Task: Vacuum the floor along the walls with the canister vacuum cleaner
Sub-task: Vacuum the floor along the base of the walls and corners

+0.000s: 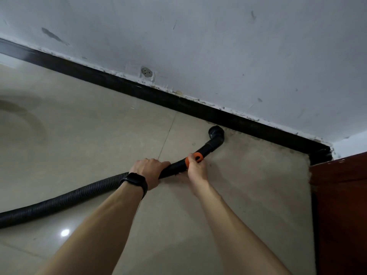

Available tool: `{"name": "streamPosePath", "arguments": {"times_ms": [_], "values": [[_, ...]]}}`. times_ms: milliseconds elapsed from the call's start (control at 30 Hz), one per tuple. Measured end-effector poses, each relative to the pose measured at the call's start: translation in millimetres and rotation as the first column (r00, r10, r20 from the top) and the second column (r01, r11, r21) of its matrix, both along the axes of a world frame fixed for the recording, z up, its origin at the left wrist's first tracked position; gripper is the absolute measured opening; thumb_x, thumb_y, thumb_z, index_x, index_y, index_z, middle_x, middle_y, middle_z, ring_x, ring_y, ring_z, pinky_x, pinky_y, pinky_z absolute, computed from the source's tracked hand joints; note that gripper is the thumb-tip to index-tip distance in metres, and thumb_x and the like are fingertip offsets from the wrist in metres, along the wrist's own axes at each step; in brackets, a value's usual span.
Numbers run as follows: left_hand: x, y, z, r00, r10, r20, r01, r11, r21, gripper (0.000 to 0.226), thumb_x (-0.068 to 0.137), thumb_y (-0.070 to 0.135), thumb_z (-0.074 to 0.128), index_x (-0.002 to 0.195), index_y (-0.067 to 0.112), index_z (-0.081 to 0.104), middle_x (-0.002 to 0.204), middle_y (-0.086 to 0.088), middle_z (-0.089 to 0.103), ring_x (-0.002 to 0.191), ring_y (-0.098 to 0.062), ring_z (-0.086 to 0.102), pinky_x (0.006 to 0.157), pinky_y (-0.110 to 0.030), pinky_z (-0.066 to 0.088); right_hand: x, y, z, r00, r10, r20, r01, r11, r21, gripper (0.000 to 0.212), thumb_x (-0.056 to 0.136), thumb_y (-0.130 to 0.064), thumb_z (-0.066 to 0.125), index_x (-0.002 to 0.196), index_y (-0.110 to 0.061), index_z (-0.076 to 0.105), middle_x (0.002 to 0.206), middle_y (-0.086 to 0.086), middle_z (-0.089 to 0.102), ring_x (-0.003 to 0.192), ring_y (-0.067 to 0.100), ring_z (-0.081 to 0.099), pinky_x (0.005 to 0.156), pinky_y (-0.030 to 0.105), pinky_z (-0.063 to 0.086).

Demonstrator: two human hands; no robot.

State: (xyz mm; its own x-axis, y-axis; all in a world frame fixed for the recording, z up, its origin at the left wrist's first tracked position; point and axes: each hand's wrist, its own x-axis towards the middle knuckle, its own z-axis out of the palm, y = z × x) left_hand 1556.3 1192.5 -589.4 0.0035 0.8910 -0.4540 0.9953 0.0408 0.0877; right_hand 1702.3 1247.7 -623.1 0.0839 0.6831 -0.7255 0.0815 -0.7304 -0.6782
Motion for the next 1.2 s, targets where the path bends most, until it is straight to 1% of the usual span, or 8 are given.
{"name": "streamPosePath", "arguments": {"times_ms": [133,467,633,767,933,1000,1100,1200], "values": [[4,6,-4,0.999,0.034,0.011,-0.034,0.999,0.008,0.038,0.091,0.022,0.056,0.126,0.035,0.047,0.1,0.0,0.065,0.091,-0.027,0.064,0.071,-0.037,0.051,5,17,3,1.0,0.018,-0.025,-0.018,1.0,-0.007,0.028,0.105,-0.032,0.057,0.125,-0.015,0.049,0.113,0.014,0.066,0.09,0.032,0.073,0.064,0.045,0.065],[-4,14,-14,0.988,0.128,0.091,-0.131,0.991,0.035,0.038,0.084,0.019,0.056,0.117,0.036,0.049,0.09,0.002,0.065,0.084,-0.026,0.063,0.071,-0.037,0.054,-12,35,-6,0.989,0.11,0.095,-0.113,0.993,0.028,0.043,0.093,-0.051,0.06,0.121,-0.019,0.05,0.104,0.007,0.068,0.094,0.033,0.073,0.088,0.054,0.06],[-20,13,-17,0.979,0.157,0.133,-0.163,0.986,0.034,0.038,0.085,0.019,0.058,0.118,0.038,0.052,0.091,0.003,0.066,0.083,-0.025,0.063,0.071,-0.036,0.055,-26,38,-1,0.983,0.131,0.127,-0.136,0.99,0.035,0.044,0.096,-0.048,0.06,0.123,-0.015,0.048,0.105,0.007,0.067,0.094,0.031,0.071,0.089,0.052,0.06],[-38,7,-14,0.971,0.19,0.142,-0.19,0.982,-0.011,0.035,0.085,0.022,0.059,0.115,0.04,0.053,0.086,0.005,0.065,0.079,-0.022,0.062,0.07,-0.035,0.055,-36,45,10,0.954,0.278,0.114,-0.275,0.961,-0.041,0.056,0.09,-0.053,0.068,0.125,-0.014,0.046,0.112,0.01,0.067,0.094,0.033,0.073,0.086,0.05,0.062],[-39,6,6,0.973,0.162,0.162,-0.159,0.987,-0.032,0.034,0.084,0.028,0.06,0.116,0.038,0.055,0.093,0.004,0.068,0.085,-0.024,0.065,0.067,-0.03,0.048,-33,63,44,0.902,0.431,0.038,-0.426,0.9,-0.096,0.029,0.099,-0.032,0.069,0.1,-0.011,0.05,0.103,0.017,0.066,0.091,0.036,0.075,0.08,0.045,0.064],[-34,4,11,0.972,0.15,0.183,-0.143,0.988,-0.051,0.04,0.083,0.025,0.061,0.12,0.037,0.054,0.098,0.001,0.069,0.089,-0.026,0.065,0.069,-0.031,0.048,-23,60,46,0.878,0.474,0.07,-0.467,0.879,-0.098,0.033,0.099,-0.036,0.069,0.108,-0.009,0.051,0.107,0.017,0.069,0.084,0.032,0.077,0.074,0.041,0.065],[-21,0,16,0.975,0.095,0.2,-0.084,0.994,-0.064,0.042,0.084,0.024,0.06,0.123,0.037,0.054,0.1,-0.001,0.07,0.092,-0.027,0.065,0.075,-0.035,0.054,6,51,35,0.893,0.448,0.046,-0.442,0.891,-0.101,0.042,0.096,-0.037,0.073,0.121,-0.011,0.052,0.113,0.014,0.069,0.086,0.027,0.077,0.071,0.038,0.064],[-1,-2,15,0.977,0.012,0.213,0.006,0.996,-0.085,0.036,0.084,0.027,0.059,0.119,0.036,0.053,0.099,0.0,0.069,0.091,-0.028,0.065,0.077,-0.037,0.055,36,36,22,0.962,0.272,-0.036,-0.274,0.958,-0.087,0.051,0.09,-0.031,0.08,0.124,-0.008,0.049,0.119,0.017,0.066,0.094,0.032,0.075,0.079,0.05,0.064]]}}
